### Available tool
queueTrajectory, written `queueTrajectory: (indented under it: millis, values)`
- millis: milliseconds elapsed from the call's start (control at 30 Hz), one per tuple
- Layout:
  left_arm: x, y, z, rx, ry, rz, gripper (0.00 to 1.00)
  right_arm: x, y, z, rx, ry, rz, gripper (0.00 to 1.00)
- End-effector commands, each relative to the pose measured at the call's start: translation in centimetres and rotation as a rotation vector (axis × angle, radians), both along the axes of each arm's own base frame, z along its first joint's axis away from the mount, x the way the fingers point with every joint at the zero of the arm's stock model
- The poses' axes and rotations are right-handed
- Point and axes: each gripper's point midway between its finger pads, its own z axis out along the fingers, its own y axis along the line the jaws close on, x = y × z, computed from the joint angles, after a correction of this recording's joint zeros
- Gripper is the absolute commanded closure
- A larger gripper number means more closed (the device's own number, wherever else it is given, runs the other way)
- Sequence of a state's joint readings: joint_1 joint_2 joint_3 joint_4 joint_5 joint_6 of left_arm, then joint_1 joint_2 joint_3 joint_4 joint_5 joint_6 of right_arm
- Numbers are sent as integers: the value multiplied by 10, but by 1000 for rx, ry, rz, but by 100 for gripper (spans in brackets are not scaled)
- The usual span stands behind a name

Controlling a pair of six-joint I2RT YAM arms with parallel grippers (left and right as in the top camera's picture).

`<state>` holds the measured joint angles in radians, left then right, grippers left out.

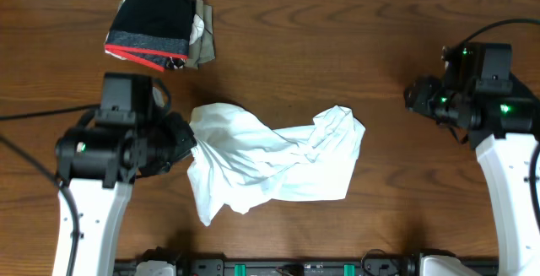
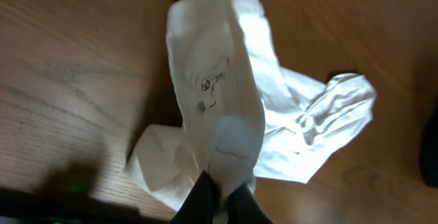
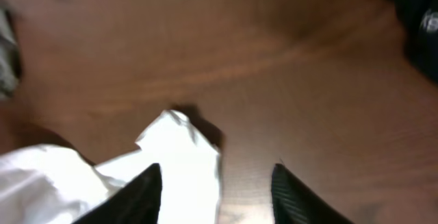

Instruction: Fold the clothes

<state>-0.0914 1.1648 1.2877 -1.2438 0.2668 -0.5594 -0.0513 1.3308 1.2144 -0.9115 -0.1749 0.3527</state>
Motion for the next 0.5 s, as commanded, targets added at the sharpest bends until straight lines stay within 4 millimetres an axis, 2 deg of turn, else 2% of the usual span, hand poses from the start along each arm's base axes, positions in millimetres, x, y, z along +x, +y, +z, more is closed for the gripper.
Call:
queueTrajectory:
  millis: [0, 133, 267, 467]
  values:
    - [4, 0, -6, 8, 29, -26, 93, -3, 15, 0, 79, 18, 62, 54]
    - [8, 0, -15, 16, 64, -41, 94, -18, 43, -2, 131, 63, 163, 49]
    - [11, 0, -23, 19, 97, -43, 94, -34, 81, -11, 118, 117, 283, 34]
    - [13, 0, -30, 25, 127, -44, 93, -50, 118, -45, -50, 238, 298, 30]
